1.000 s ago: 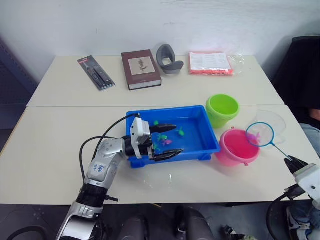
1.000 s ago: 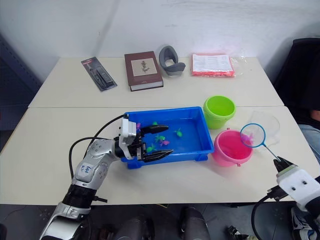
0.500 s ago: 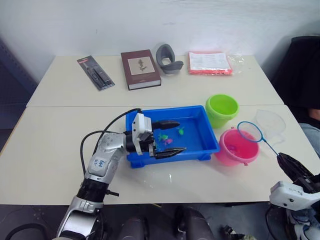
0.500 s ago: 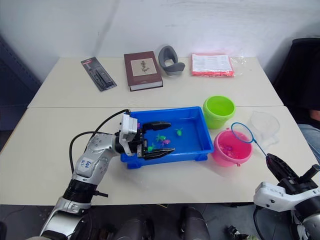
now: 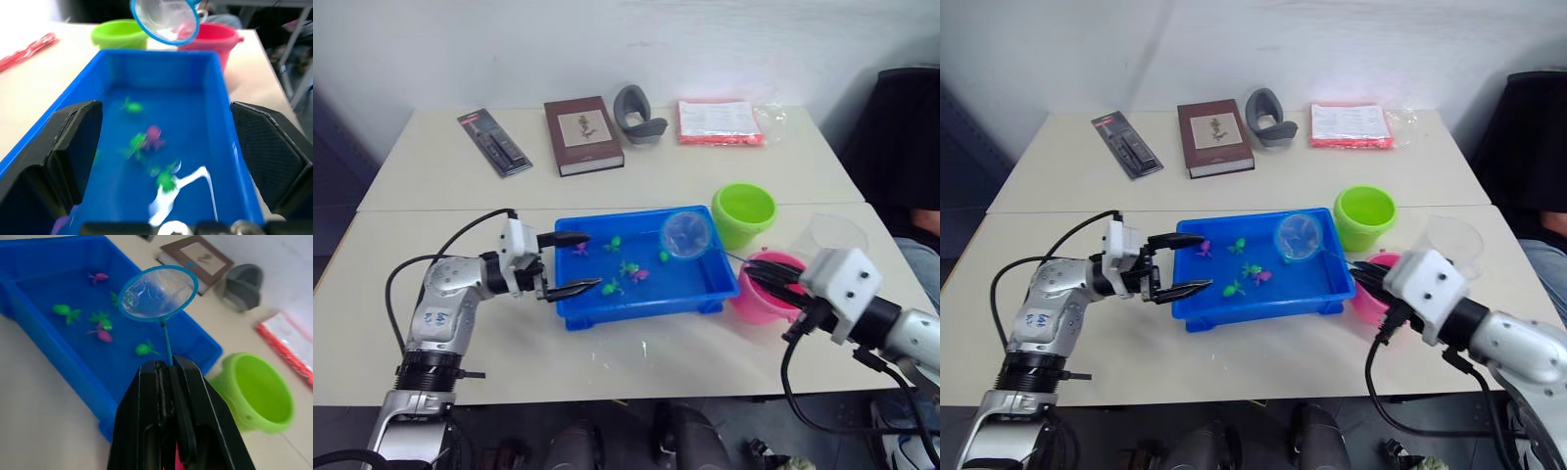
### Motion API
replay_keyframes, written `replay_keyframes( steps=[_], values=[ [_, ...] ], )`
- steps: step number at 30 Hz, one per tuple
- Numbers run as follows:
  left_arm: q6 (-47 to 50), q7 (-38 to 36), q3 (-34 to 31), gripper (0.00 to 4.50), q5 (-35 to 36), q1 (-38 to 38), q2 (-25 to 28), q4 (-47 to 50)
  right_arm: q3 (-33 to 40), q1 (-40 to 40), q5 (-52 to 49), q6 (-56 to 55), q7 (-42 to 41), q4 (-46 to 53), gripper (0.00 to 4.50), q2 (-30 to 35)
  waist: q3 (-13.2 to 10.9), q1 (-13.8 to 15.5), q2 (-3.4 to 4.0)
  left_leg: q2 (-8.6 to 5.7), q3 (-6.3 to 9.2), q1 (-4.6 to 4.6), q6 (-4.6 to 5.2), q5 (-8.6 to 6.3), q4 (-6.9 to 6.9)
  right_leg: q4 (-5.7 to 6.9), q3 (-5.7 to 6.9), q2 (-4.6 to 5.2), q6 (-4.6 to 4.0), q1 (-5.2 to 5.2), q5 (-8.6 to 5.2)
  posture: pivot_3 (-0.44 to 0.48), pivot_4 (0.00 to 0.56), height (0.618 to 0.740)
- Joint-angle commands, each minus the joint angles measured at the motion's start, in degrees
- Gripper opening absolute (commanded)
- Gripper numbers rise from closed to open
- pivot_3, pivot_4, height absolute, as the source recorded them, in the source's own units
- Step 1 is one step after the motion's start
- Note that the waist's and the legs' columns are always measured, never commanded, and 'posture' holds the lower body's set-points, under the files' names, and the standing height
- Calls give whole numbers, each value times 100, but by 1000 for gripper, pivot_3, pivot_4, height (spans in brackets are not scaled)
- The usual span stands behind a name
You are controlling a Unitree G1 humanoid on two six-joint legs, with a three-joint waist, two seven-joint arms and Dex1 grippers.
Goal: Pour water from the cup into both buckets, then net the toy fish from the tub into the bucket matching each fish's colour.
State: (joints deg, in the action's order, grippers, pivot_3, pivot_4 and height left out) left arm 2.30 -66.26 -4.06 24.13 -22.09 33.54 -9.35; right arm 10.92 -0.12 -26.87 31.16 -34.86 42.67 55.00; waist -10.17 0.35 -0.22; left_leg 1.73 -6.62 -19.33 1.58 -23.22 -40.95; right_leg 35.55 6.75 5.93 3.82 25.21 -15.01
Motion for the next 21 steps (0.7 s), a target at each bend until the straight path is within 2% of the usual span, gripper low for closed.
replay_keyframes(
  steps=[1,7,15,21],
  values=[
    [-85,-7,-205,4478,17,179,176,184,-741,-589,705,-29,-145,-609,0,189,-2,19,-3,-3,-1,-3,5,-2,-1,-1,4,5,1,0,1,0,150,740],
    [-102,65,-366,4478,70,493,285,363,-1620,-1161,1726,-422,-404,-1457,0,208,-2,74,-4,-9,-5,-20,12,-7,-2,-2,16,8,11,3,6,0,150,740],
    [-43,177,-439,4478,114,723,284,616,-2287,-1654,2329,-244,-665,-1953,0,-131,-2,54,-3,0,-12,-20,8,-6,-2,0,14,-14,14,6,8,0,150,740],
    [-25,244,-454,4478,108,794,277,715,-2231,-2146,1906,730,-894,-1902,0,-566,-2,19,-3,2,-11,-21,6,-6,-3,3,15,-15,14,7,8,0,150,740]
  ],
)
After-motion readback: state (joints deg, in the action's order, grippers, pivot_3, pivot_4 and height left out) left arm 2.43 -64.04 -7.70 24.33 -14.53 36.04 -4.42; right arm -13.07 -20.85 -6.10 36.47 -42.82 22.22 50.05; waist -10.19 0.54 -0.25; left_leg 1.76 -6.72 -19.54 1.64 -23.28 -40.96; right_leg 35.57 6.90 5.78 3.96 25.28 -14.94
